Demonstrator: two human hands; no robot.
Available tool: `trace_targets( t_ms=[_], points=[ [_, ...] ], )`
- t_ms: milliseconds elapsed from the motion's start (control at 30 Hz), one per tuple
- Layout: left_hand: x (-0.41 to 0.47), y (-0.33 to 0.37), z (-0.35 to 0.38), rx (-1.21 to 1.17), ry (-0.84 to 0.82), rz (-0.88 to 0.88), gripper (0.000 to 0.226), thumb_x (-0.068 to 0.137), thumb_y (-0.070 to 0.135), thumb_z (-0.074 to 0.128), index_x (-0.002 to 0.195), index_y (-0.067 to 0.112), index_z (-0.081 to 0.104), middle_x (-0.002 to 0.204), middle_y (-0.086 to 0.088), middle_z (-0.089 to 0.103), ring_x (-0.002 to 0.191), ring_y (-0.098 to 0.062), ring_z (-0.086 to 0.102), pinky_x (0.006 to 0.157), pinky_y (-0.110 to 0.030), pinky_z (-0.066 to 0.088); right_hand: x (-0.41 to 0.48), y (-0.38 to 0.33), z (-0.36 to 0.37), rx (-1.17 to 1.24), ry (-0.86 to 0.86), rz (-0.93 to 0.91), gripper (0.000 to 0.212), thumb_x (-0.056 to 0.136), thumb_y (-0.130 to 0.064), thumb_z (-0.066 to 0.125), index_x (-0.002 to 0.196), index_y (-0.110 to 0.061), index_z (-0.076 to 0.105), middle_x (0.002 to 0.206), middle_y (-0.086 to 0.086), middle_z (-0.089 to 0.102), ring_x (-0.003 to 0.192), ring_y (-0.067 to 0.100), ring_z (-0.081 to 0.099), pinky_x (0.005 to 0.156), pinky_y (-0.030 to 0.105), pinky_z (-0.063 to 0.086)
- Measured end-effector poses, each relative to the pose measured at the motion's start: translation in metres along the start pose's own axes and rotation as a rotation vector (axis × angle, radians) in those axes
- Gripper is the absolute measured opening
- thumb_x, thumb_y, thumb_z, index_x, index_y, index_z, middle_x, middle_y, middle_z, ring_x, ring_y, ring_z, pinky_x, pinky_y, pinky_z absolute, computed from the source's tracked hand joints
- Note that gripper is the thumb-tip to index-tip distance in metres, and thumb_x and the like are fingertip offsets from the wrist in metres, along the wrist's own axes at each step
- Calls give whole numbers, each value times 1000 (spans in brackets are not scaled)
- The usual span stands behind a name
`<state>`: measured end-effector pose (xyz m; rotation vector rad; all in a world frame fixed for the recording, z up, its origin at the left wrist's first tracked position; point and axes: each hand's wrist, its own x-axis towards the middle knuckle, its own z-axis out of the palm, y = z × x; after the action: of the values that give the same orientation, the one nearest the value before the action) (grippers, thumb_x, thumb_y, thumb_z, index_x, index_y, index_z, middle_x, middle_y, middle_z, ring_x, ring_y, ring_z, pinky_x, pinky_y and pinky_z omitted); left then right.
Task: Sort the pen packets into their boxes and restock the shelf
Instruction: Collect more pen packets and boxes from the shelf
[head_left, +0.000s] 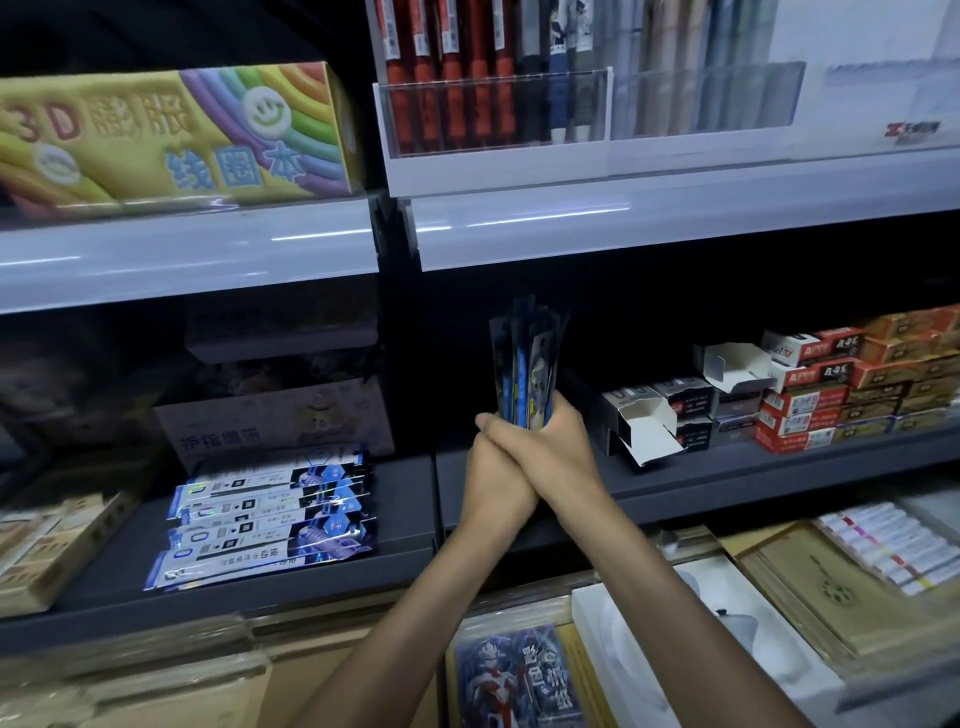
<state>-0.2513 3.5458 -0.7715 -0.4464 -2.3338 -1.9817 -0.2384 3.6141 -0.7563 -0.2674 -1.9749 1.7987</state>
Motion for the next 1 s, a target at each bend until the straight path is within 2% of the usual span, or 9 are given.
trace_targets(
  t_ms=[233, 333, 433, 667, 767, 833, 900, 967, 1000],
  points=[
    [-1, 1, -6, 208, 54, 53, 17, 93, 24, 64, 81, 35, 69, 81, 12, 75, 76, 5, 68, 70, -27, 59, -5, 4, 2, 122, -5, -65, 28, 85, -16, 82, 110, -16, 67, 93, -3, 77, 86, 6, 74, 74, 15, 54],
    [-3, 0, -7, 225, 9, 29, 9, 89, 33, 64, 90, 32, 72, 86, 8, 77, 83, -3, 71, 72, -32, 62, -2, 8, 3, 122, 5, -17, 17, 86, -15, 79, 99, -13, 68, 83, -3, 74, 75, 5, 71, 69, 18, 52],
    [-7, 9, -11, 242, 20, 64, 30, 82, 40, 69, 107, 25, 69, 93, 7, 76, 85, -3, 71, 71, -28, 60, 2, 6, -4, 224, -31, 38, 4, 88, -11, 74, 91, -11, 71, 78, -3, 74, 75, 7, 71, 69, 20, 55],
    [-22, 22, -24, 647, -22, 10, 59, 85, 30, 66, 134, 7, 43, 112, -13, 71, 106, -35, 68, 85, -41, 57, -2, 10, 2, 482, -202, 314, 49, 77, -22, 75, 116, 8, 69, 111, 21, 77, 110, 33, 74, 103, 44, 56],
    [-28, 31, -20, 828, -44, -54, 72, 90, 27, 62, 147, -4, 31, 125, -20, 65, 118, -41, 62, 92, -40, 51, -4, 6, -1, 567, -330, 421, 18, 82, -22, 69, 89, -7, 75, 118, 26, 73, 114, 36, 72, 103, 43, 53],
    [-30, 38, -16, 774, -59, -115, 61, 89, 22, 58, 142, -2, 39, 123, -20, 66, 117, -42, 62, 92, -40, 51, -5, 1, -4, 592, -349, 478, 18, 90, -18, 62, 78, -10, 73, 113, 24, 75, 105, 33, 73, 94, 39, 56],
    [-29, 43, -15, 612, -103, -167, 48, 86, 20, 56, 132, 5, 53, 116, -18, 69, 109, -39, 66, 90, -41, 56, -4, -1, -7, 497, -310, 481, 15, 86, -19, 69, 85, -6, 75, 109, 24, 77, 103, 34, 73, 97, 41, 57],
    [-31, 43, -16, 446, -170, -217, 40, 80, 22, 57, 117, 10, 65, 103, -15, 73, 96, -34, 72, 82, -43, 62, -4, -7, -10, 329, -248, 455, 50, 68, -27, 80, 108, 1, 72, 104, 21, 78, 100, 37, 75, 95, 48, 60],
    [-32, 43, -16, 371, -192, -239, 38, 74, 23, 59, 108, 10, 69, 95, -16, 75, 88, -32, 74, 78, -46, 63, -4, -13, -13, 228, -245, 443, 63, 60, -31, 82, 113, 1, 70, 99, 19, 78, 90, 36, 76, 84, 48, 62]
  ],
)
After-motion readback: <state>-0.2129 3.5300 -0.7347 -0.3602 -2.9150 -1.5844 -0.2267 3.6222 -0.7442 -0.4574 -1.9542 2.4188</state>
